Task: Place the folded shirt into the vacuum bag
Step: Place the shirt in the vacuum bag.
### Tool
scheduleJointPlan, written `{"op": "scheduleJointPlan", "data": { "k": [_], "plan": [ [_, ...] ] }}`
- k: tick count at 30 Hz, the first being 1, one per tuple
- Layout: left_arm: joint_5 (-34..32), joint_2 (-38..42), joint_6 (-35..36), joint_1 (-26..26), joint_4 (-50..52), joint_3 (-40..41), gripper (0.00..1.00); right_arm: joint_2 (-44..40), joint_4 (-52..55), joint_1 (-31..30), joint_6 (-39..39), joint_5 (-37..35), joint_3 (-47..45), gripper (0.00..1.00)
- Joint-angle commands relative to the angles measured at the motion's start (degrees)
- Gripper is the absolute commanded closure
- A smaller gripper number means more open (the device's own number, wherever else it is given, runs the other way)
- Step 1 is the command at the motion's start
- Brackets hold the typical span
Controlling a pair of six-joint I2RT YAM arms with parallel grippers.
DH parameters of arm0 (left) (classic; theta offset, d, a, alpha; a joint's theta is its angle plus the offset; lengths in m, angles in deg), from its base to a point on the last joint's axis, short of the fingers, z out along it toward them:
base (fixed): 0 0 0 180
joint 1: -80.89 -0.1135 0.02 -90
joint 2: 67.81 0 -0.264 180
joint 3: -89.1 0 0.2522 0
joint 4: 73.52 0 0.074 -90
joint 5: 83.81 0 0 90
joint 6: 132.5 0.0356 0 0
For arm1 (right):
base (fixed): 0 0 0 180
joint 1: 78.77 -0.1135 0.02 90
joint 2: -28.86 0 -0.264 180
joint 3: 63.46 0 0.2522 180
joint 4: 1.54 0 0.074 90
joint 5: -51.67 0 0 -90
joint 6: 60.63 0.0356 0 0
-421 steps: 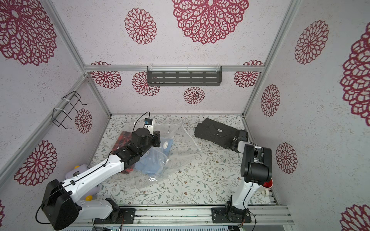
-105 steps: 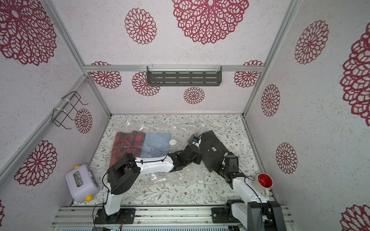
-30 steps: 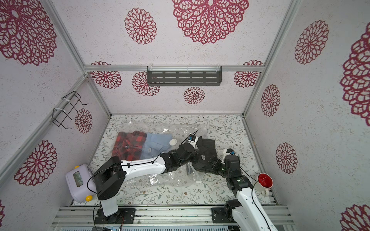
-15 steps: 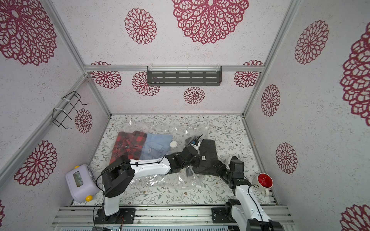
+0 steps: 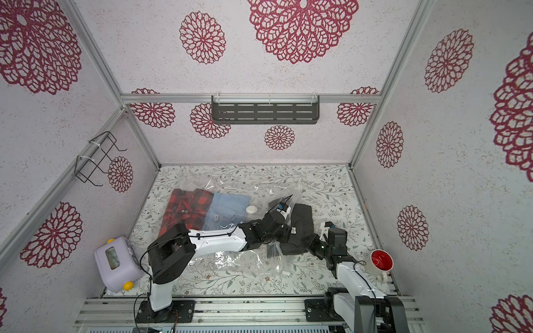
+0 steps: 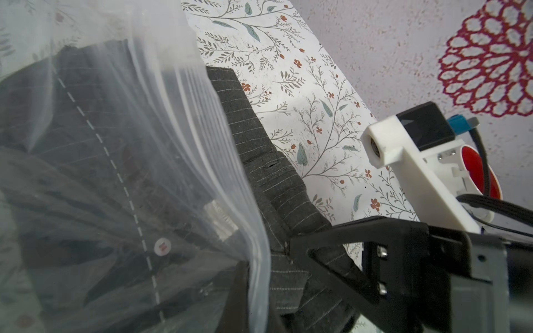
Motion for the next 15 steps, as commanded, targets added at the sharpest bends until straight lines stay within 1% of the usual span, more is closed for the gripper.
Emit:
{"op": "scheduleJointPlan", "data": {
  "k": [1, 2, 5, 10, 15],
  "plan": [
    [1.2, 0.4, 0.3, 1.2, -0.5, -2.2, 1.0, 0.2, -4.7, -4.0, 2.9, 2.6, 2.8, 1.0],
    [0.8, 2.9, 0.5, 1.1, -0.2, -2.4, 1.0, 0.5, -5.4, -5.2, 3.6, 2.3, 2.9, 1.0],
    [-0.2, 4.7, 1.7, 1.1, 0.6, -3.1, 1.0, 1.6, -8.2, -9.2, 5.8, 0.8, 2.5, 1.0],
    [-0.7, 6.3, 3.1, 1.0, 1.5, -4.7, 1.0, 5.1, -12.5, -14.1, 7.8, -1.4, 1.5, 1.0],
    [0.0, 6.9, 3.0, 0.9, 0.8, -5.2, 1.0, 10.0, -16.6, -18.2, 8.7, -2.3, 2.1, 1.0]
  ]
}}
